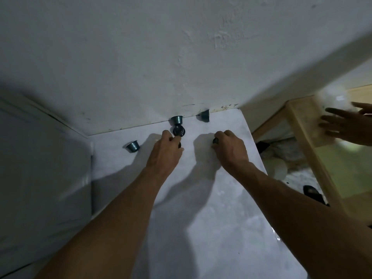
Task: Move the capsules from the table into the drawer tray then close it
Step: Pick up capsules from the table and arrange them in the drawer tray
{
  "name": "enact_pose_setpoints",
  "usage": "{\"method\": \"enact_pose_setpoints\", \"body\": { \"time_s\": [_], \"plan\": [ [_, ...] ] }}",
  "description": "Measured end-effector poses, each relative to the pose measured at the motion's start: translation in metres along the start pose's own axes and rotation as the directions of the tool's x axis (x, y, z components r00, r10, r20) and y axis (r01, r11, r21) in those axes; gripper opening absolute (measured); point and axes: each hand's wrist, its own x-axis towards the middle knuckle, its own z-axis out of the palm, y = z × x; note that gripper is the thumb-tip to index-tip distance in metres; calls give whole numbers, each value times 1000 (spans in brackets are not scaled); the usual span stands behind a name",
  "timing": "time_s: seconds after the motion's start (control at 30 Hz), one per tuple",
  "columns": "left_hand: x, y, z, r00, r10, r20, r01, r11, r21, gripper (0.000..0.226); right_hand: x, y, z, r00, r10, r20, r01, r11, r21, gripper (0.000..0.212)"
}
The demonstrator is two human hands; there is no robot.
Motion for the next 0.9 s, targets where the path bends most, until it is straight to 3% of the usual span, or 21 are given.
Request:
{"method": "enact_pose_setpoints", "body": {
  "time_s": [0.13, 0.4, 0.7, 0.9],
  "plan": [
    [-14, 13, -14, 999, 50, -16, -51, 998, -22, 46, -13, -11, -9, 999, -35, 3, 34, 998, 61, 24],
    [-70, 42, -49, 972, 107, -210, -123, 990, -68, 38, -76, -31, -44, 992, -77, -102, 94, 980, 175, 17],
    [-177, 61, -84, 890, -100, -446, -5, 973, -229, 34, -164, -65, -68, 885, -324, -334, 390, 908, 153, 17],
    [-254, 46, -105, 842, -162, -514, 42, 970, -238, 42, -215, -106, -60, 796, -482, -367, 568, 804, 177, 22]
  ]
}}
